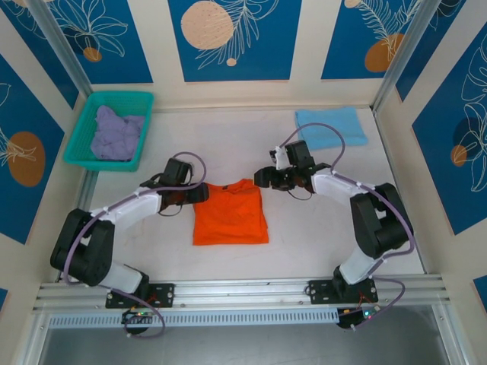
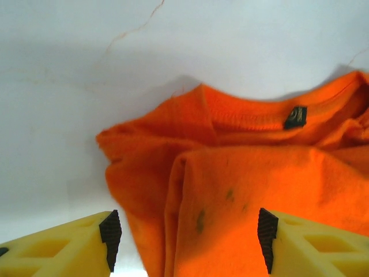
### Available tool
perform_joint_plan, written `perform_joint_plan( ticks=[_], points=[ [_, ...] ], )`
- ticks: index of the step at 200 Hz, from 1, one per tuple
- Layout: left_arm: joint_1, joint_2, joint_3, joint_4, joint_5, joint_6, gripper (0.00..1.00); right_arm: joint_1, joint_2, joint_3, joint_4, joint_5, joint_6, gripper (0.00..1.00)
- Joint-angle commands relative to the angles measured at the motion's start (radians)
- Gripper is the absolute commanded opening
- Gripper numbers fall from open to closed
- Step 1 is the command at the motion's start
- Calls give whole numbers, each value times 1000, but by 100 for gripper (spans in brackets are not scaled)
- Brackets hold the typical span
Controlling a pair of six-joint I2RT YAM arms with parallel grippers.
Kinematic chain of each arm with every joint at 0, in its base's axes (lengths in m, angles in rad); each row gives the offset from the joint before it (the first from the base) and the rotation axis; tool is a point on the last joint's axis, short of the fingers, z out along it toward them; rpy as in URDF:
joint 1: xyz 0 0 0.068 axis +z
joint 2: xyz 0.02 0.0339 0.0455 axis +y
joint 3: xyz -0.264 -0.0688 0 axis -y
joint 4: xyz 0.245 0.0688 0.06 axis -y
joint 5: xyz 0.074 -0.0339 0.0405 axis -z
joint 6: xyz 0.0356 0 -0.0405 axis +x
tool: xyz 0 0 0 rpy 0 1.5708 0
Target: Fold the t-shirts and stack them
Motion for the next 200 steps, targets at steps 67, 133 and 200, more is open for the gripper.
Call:
perform_joint_plan(
  ticks=[67, 133, 200],
  points=[
    [22, 95, 30, 89, 161, 54, 22, 19, 143, 139, -212, -40, -63, 39],
    [23, -35, -41, 131, 73, 38, 0, 31, 69, 118, -220, -41, -62, 0],
    [58, -151, -95, 147, -74, -34, 0, -18, 72, 181, -145, -103, 107, 0]
  ],
)
